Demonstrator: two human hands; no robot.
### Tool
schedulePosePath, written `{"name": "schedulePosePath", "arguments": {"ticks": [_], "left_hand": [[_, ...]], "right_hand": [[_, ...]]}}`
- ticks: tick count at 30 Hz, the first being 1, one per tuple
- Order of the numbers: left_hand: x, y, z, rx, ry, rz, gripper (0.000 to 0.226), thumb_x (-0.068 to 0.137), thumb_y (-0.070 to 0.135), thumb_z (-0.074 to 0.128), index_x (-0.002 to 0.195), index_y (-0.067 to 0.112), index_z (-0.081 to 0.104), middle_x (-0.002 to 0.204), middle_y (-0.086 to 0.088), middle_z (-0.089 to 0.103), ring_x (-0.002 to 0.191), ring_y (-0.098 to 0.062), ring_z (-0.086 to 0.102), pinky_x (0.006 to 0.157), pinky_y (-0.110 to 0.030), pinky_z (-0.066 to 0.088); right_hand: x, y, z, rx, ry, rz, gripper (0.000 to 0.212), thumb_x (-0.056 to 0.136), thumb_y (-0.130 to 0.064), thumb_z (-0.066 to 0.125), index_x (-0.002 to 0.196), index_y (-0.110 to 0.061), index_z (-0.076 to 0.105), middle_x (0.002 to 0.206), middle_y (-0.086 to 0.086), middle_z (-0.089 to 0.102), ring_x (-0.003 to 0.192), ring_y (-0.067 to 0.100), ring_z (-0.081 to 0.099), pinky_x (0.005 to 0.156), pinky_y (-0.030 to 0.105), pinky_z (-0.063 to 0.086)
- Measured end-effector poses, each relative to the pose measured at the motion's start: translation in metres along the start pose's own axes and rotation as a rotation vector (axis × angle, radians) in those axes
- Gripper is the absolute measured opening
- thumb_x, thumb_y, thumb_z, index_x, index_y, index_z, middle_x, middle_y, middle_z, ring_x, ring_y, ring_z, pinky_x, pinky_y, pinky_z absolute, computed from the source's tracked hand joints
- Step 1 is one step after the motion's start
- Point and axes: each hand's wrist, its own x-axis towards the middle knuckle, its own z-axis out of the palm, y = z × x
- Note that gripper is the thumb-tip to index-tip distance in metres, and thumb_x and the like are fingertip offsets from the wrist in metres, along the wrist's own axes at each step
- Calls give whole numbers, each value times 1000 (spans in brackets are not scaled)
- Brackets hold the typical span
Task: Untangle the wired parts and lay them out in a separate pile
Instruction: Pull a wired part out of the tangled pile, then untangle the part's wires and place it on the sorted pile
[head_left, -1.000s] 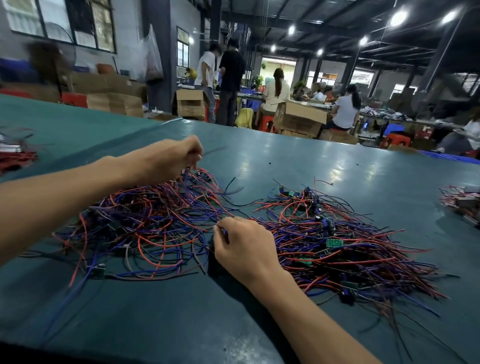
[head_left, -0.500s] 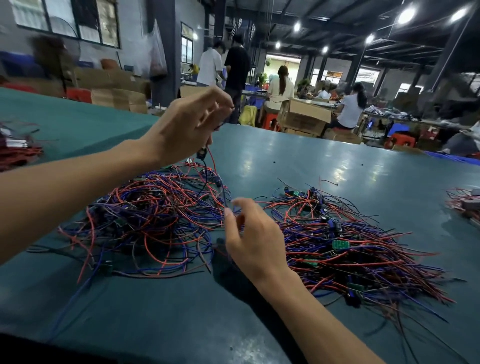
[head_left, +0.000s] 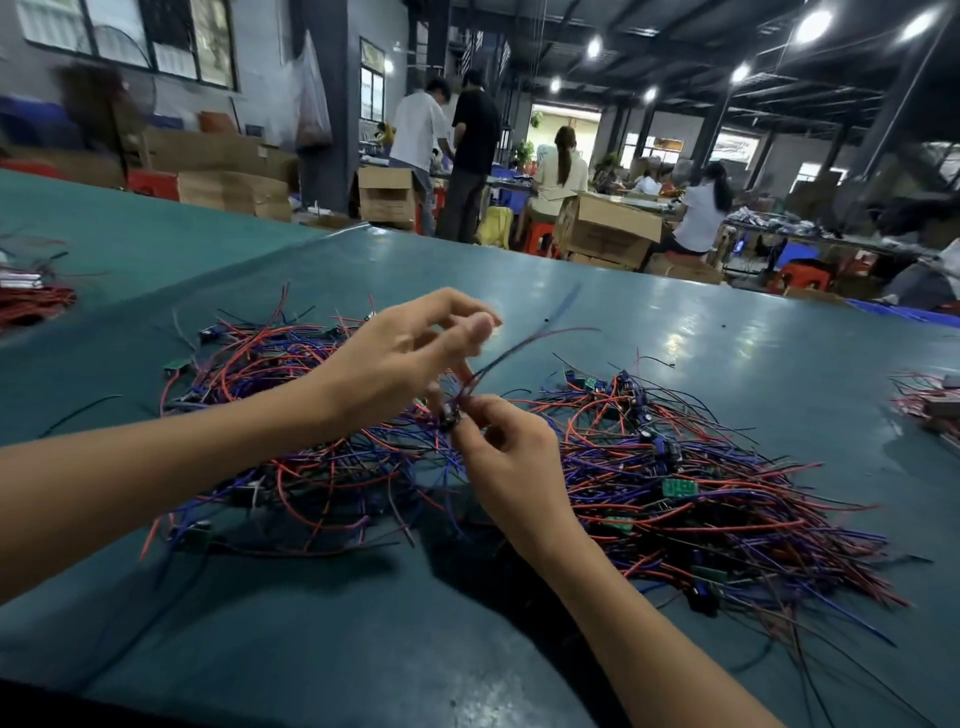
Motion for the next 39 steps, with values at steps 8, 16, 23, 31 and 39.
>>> {"name": "schedulePosePath", "arguments": {"ticks": [8,16,23,31,39], "left_hand": [[-30,-22,-5,111,-60,-85,40,78,33,84,115,24,71,95,4,76,88,-14,74,84,-38,61],[-33,-16,-10,160,59,-131,24,89,7,75,111,16,73,84,0,77,77,-15,75,75,-32,61],[-12,17,-32,-216,267,-138,23,90,6,70,112,10,71,93,-6,73,84,-26,76,69,-35,63],[18,42,-28,-649,223,-419,17,90,3,70,107,0,68,88,-12,67,77,-21,73,64,-33,61],[31,7,12,-704,149,-470,35,69,25,84,100,8,78,83,-4,71,75,-13,69,60,-23,56]], "right_hand": [[4,-1,-1,148,34,83,15,95,-14,68,87,-7,79,74,6,75,70,23,68,69,42,54],[8,-6,-6,390,-6,317,11,95,-7,67,90,-10,76,77,5,74,46,-4,50,54,11,37],[5,-11,-13,595,-210,341,91,90,24,49,161,-14,5,137,19,59,88,21,67,56,22,51],[-2,-20,-12,817,45,59,46,82,-4,62,113,-21,31,96,7,65,74,29,64,53,28,49],[1,-23,-19,582,-14,100,14,99,-19,64,101,-8,72,79,8,72,64,20,59,51,26,42]]}}
